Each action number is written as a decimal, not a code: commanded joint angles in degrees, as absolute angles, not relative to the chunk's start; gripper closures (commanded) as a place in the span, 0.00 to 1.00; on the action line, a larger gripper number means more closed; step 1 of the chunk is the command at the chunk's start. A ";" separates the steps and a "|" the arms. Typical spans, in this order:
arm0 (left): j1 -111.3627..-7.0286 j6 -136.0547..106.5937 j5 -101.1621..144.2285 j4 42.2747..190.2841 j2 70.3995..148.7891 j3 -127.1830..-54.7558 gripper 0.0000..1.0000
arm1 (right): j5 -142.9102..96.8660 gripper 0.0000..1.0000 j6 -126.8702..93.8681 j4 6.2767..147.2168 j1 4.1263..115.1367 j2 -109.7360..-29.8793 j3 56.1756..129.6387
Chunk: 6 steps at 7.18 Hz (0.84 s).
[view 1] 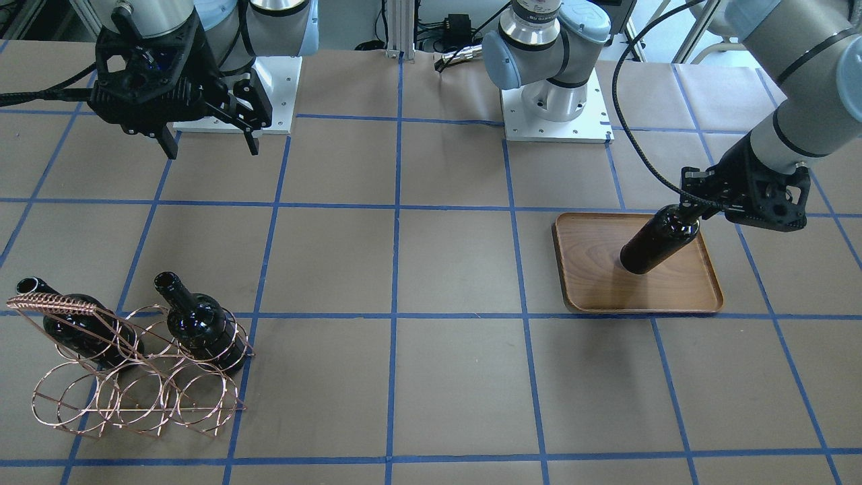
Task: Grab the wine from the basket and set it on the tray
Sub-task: 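Lower the bottle onto the tray lying down and open the left gripper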
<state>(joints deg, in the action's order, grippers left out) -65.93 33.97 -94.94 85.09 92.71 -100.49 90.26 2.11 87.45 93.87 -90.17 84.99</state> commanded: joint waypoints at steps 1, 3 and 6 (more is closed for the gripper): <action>-65.92 34.37 -95.01 84.99 92.99 -100.63 1.00 | 90.26 0.00 2.11 87.45 93.87 -90.18 84.99; -65.83 34.45 -95.18 84.99 93.16 -100.63 0.49 | 90.26 0.00 2.11 87.45 93.87 -90.18 84.99; -66.35 33.23 -95.27 85.95 91.51 -99.67 0.00 | 90.18 0.00 2.11 87.45 93.87 -90.18 84.99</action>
<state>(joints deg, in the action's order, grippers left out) -65.96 34.09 -95.25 85.49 92.54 -100.10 90.21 2.11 87.45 93.87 -90.18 84.99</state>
